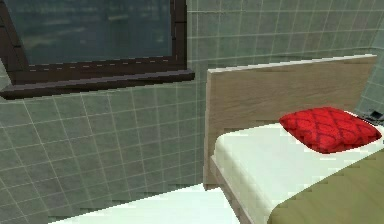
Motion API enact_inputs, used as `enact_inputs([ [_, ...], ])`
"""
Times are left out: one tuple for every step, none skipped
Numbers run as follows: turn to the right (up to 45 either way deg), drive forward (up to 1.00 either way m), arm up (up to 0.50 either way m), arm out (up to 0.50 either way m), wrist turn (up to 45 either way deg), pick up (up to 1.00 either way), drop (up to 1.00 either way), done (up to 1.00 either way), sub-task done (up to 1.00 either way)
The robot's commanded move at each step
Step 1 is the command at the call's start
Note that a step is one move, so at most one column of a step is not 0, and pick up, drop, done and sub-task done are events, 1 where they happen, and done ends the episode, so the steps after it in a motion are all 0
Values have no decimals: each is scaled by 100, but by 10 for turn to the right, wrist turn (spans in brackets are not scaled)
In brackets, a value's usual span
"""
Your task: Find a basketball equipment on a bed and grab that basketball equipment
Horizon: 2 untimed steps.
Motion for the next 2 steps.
enact_inputs([
  [0,0,-30,0,0,0,0,0,0],
  [0,0,0,0,0,100,0,0,0],
])
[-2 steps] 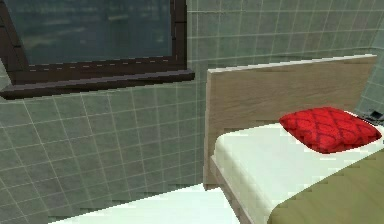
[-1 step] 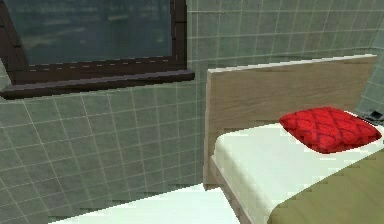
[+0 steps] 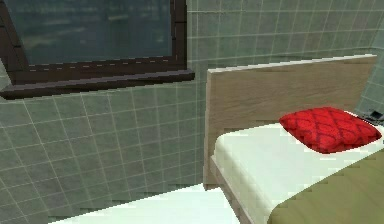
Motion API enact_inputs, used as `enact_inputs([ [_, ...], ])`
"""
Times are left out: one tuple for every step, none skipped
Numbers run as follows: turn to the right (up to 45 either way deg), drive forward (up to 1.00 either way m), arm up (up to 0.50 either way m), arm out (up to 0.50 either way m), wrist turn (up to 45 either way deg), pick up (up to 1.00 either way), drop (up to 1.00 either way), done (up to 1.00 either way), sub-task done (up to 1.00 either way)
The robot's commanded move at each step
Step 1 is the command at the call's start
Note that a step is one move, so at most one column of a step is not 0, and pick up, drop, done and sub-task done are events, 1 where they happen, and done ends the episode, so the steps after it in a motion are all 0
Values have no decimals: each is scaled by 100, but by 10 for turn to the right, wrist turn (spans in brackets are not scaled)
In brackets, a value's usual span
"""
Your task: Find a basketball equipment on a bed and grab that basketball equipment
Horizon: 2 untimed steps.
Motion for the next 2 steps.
enact_inputs([
  [0,0,10,0,0,0,0,0,0],
  [0,0,0,0,0,0,0,100,0],
])
